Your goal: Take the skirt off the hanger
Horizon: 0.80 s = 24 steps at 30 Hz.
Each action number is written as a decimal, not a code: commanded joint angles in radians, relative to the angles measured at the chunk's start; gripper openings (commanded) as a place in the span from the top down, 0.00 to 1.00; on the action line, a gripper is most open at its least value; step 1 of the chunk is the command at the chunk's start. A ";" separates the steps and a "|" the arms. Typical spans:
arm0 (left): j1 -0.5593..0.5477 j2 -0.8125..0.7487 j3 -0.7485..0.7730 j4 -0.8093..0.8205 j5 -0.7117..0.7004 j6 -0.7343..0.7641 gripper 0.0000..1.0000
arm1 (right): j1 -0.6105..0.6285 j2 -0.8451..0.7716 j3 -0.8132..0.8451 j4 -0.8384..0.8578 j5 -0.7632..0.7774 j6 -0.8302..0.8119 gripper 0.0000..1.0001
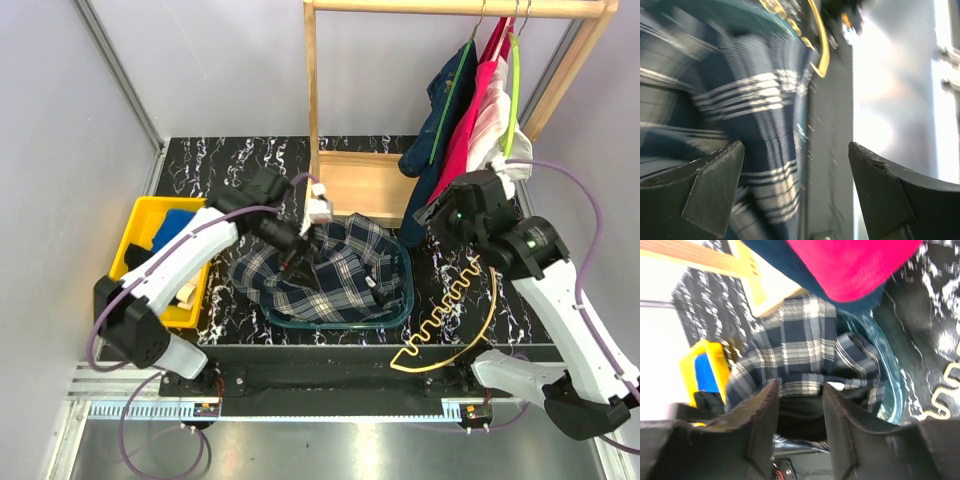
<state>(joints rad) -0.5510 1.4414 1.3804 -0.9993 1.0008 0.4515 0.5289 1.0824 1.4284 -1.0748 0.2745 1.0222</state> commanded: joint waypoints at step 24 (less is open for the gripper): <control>0.002 0.213 0.589 0.222 -0.271 -0.160 0.01 | -0.012 0.503 0.737 0.596 0.345 -0.694 0.43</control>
<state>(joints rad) -0.6430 1.8816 1.9148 -0.7536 0.6971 0.3027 0.5270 1.4677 2.0754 -0.4995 0.5240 0.4606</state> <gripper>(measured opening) 0.985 0.580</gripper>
